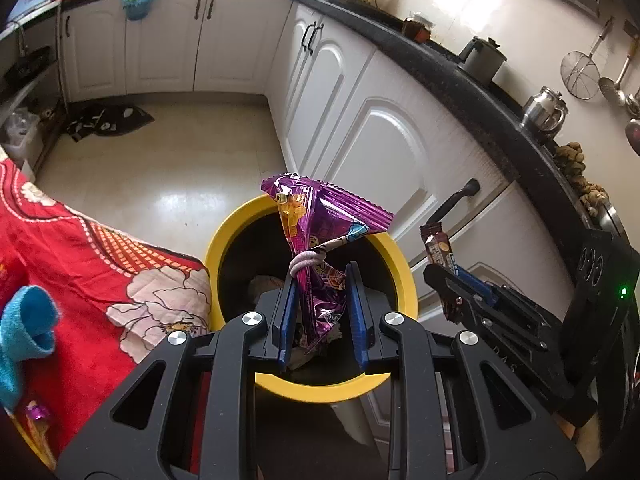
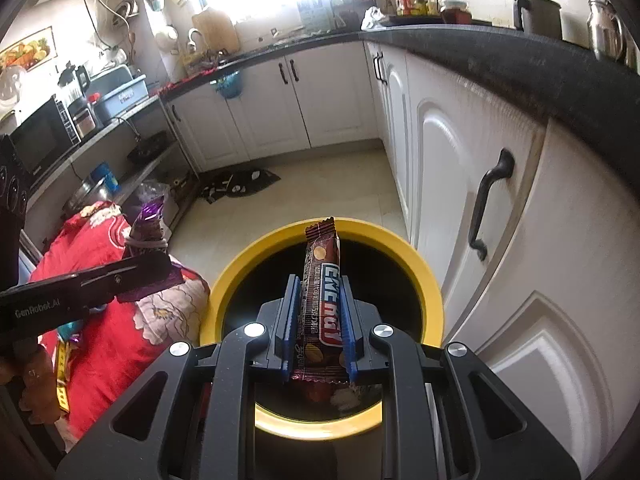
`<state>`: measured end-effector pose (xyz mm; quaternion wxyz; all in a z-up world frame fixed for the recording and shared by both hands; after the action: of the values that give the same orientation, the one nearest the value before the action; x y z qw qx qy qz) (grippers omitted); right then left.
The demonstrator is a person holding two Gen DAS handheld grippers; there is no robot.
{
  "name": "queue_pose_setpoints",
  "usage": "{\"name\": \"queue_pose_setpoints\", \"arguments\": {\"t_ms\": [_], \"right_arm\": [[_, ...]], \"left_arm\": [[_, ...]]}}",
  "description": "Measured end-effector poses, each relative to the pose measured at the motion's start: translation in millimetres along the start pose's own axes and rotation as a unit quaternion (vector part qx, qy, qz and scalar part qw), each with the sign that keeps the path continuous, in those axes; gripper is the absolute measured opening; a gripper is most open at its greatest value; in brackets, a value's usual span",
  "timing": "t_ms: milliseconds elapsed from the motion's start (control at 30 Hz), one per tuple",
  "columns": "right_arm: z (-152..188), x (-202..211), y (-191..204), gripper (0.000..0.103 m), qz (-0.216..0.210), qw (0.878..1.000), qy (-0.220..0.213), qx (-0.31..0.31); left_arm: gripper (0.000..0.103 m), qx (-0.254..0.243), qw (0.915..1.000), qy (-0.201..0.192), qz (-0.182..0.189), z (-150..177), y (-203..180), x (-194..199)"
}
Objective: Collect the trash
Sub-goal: 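Open both tools to drop the purple wrapper and Energy bar into the bin, then move both tools back toward the white wrapper and blue towel on the bedspread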
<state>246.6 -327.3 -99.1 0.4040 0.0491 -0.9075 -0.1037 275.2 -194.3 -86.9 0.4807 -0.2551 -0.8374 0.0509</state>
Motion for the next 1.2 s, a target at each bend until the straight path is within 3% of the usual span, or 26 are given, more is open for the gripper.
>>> {"name": "queue_pose_setpoints", "arguments": {"t_ms": [400, 500, 567, 600, 700, 867, 1000, 1200], "right_arm": [[13, -30, -8, 0.021, 0.005, 0.999, 0.035, -0.005], [14, -34, -9, 0.028, 0.009, 0.999, 0.039, -0.008], [15, -34, -10, 0.040, 0.014, 0.999, 0.038, -0.011], [15, -33, -11, 0.044, 0.014, 0.999, 0.037, -0.015], [15, -33, -14, 0.051, 0.020, 0.999, 0.035, -0.019], [14, -26, -13, 0.062, 0.021, 0.999, 0.025, -0.021], [10, -17, -11, 0.072, 0.020, 1.000, 0.011, -0.020], [2, -3, 2, 0.077, 0.012, 1.000, -0.009, -0.015]], "left_arm": [[0.021, 0.028, 0.9990, 0.034, 0.003, 5, 18, -31], [0.030, 0.039, 0.9986, 0.036, 0.000, 5, 24, -34], [0.047, 0.049, 0.9982, 0.036, -0.004, 6, 31, -33], [0.049, 0.053, 0.9980, 0.035, -0.006, 6, 34, -33], [0.061, 0.060, 0.9976, 0.031, -0.015, 7, 42, -28], [0.091, 0.071, 0.9967, 0.014, -0.035, 6, 53, -14], [0.092, 0.073, 0.9959, -0.002, -0.053, 5, 60, 1], [0.092, 0.077, 0.9933, -0.033, -0.079, 4, 70, 29]]}}
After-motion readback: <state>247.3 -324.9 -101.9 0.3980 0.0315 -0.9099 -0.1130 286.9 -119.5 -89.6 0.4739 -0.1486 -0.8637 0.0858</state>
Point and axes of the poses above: each gripper's, at about its wrist camera, not at the fingertips, and x roughly against the way its jaws point, y to its left, z to its underside, the point moved 7 cm from there along -x, roughly the way its jaws point, and after that the axes turned 4 degrees about y, right-handed, at the moved point
